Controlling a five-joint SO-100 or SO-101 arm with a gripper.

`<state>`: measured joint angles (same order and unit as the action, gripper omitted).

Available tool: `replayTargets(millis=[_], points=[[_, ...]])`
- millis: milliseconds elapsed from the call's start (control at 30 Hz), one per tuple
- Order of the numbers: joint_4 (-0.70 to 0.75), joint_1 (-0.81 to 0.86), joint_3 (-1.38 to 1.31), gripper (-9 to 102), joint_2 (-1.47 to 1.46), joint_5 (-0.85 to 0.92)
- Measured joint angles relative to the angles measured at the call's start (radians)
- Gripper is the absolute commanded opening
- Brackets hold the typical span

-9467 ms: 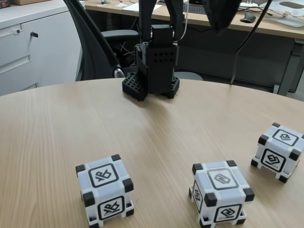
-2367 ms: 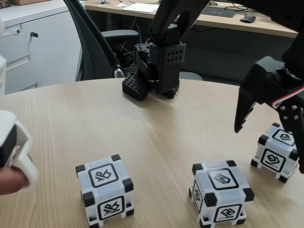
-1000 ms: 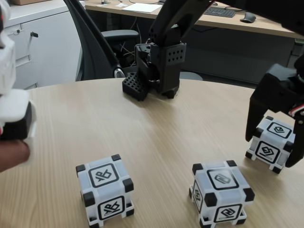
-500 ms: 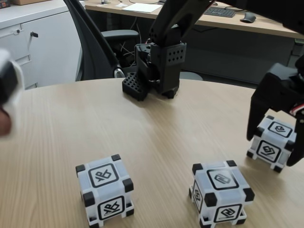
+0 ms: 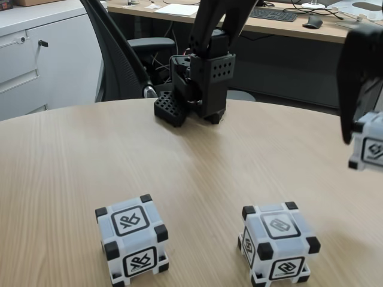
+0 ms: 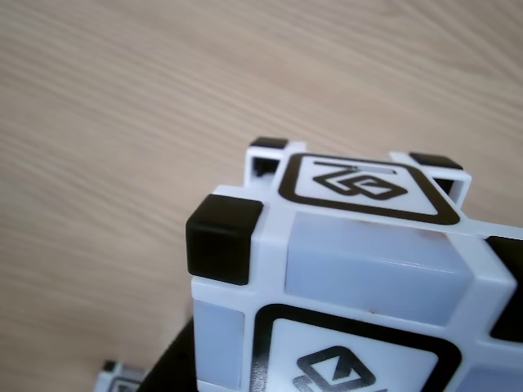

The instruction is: Stack cubes from left to right.

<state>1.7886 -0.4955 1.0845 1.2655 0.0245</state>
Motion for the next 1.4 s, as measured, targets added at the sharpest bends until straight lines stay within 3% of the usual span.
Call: replayTargets(millis=[367,900,1400], points=[[0.014,0.026,0.000,6,0.178,-0.110],[0.017,0.457,0.000,3,0.204,-0.074],[0.018,0.727,0.000,4,0.225,-0.021]])
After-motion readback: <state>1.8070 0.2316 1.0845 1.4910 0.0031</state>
